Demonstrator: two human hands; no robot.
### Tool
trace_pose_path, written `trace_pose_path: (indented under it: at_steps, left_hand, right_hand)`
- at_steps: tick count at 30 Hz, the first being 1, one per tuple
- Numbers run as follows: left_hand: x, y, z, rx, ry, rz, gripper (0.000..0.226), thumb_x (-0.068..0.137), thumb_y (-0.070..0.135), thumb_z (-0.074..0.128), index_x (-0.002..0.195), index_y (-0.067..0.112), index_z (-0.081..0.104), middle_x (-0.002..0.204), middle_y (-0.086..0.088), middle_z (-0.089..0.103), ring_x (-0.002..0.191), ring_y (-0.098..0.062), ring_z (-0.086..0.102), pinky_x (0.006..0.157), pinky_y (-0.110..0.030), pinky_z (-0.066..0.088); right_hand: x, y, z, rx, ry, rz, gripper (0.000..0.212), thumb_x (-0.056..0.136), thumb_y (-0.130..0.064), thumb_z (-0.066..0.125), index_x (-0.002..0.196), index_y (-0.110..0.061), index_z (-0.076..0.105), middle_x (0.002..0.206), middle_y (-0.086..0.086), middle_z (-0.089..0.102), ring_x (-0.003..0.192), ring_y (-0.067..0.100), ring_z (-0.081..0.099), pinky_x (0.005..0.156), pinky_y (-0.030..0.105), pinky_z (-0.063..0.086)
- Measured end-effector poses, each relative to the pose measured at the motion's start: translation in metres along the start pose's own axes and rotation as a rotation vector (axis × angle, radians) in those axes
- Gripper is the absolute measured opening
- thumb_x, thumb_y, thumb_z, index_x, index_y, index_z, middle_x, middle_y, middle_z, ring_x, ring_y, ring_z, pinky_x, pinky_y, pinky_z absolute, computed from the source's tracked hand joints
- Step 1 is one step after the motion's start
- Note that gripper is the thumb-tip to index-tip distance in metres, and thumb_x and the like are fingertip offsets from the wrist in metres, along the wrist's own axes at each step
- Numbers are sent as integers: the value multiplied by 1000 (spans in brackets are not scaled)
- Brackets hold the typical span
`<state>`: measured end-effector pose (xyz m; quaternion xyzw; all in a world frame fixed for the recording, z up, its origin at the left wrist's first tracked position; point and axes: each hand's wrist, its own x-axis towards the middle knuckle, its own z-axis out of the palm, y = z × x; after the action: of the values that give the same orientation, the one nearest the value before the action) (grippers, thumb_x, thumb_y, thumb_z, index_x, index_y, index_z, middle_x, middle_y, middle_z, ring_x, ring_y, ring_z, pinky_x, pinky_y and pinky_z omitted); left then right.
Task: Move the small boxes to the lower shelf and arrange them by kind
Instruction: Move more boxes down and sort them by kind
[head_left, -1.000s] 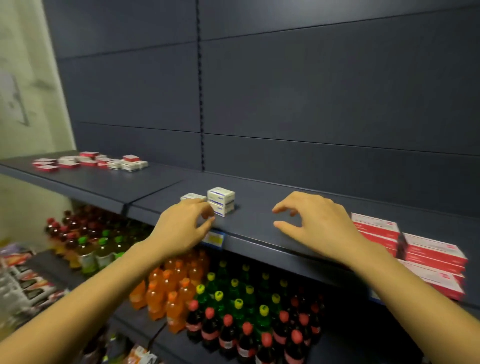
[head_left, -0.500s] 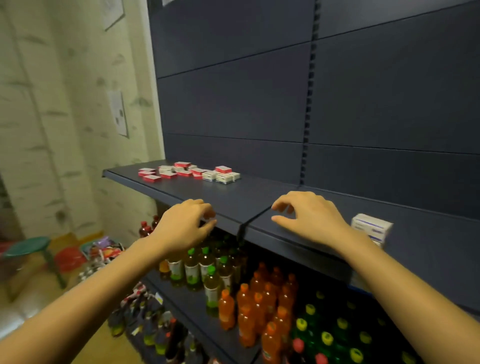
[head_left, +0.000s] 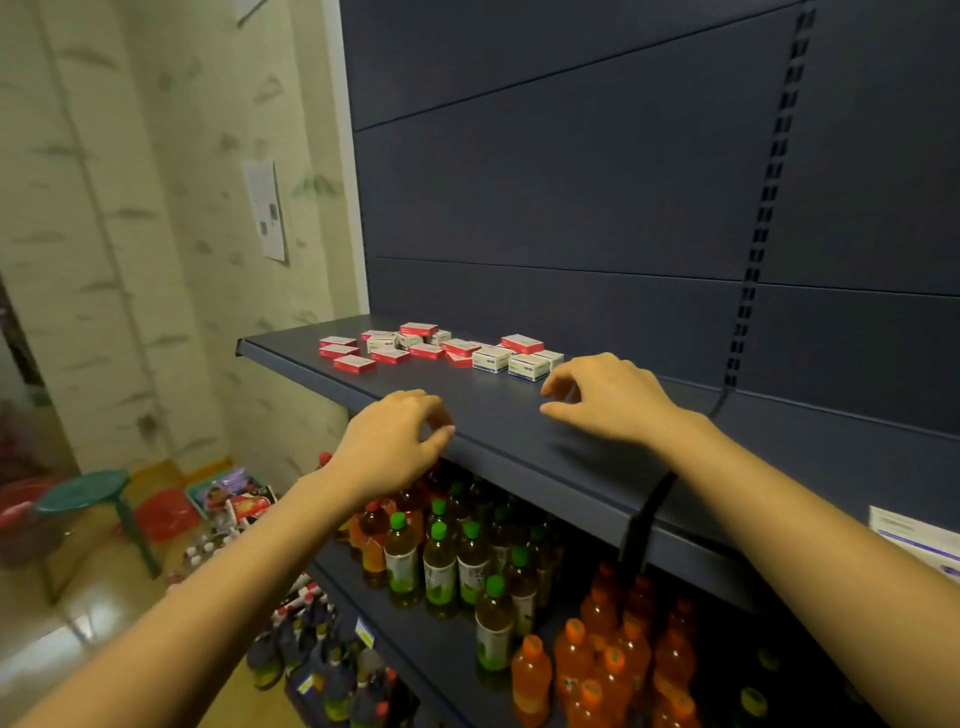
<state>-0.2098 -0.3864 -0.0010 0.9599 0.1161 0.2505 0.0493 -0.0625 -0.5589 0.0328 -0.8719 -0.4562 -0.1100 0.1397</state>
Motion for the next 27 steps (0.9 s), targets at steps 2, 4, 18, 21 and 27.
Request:
trace_pose_path:
  at_steps: [2, 4, 18, 21, 27]
  left_hand:
    - [18, -16, 9, -23, -9, -1, 26, 91, 35, 48, 108, 19, 60, 110, 1, 61, 95, -8, 51, 79, -24, 43]
    - [39, -33, 18, -42, -6, 0, 26, 91, 35, 49, 108, 19, 60, 111, 1, 61, 98, -10, 52, 83, -28, 44]
    - [188, -125, 69, -141, -93, 86, 27, 90, 36, 51, 108, 19, 61, 111, 0, 61, 96, -11, 52, 86, -31, 49]
    - [209, -134, 81, -146, -124, 115, 27, 90, 38, 51, 107, 20, 62, 109, 1, 62, 95, -12, 54, 84, -31, 49]
    - [249, -144, 96, -156, -170, 241, 26, 88, 40, 53, 105, 21, 62, 108, 2, 62, 97, -12, 51, 79, -25, 40]
  right_hand:
    - [27, 4, 8, -27, 2, 23, 27, 87, -42, 55, 109, -28, 63, 112, -6, 64, 100, 16, 59, 77, 30, 45]
    - [55, 11, 15, -45, -1, 66, 27, 86, -41, 56, 109, -29, 63, 113, -5, 64, 102, 18, 59, 80, 32, 45]
    - [227, 62, 69, -119, -81, 317, 59, 83, -52, 57, 129, -18, 48, 131, 3, 53, 113, 23, 54, 84, 37, 46]
    - [241, 68, 80, -165, -111, 353, 62, 81, -59, 54, 125, -15, 51, 128, 3, 53, 111, 23, 54, 80, 36, 46]
    - [253, 69, 91, -216, -130, 390, 56, 79, -64, 53, 111, -19, 58, 116, -1, 60, 104, 19, 57, 76, 34, 45]
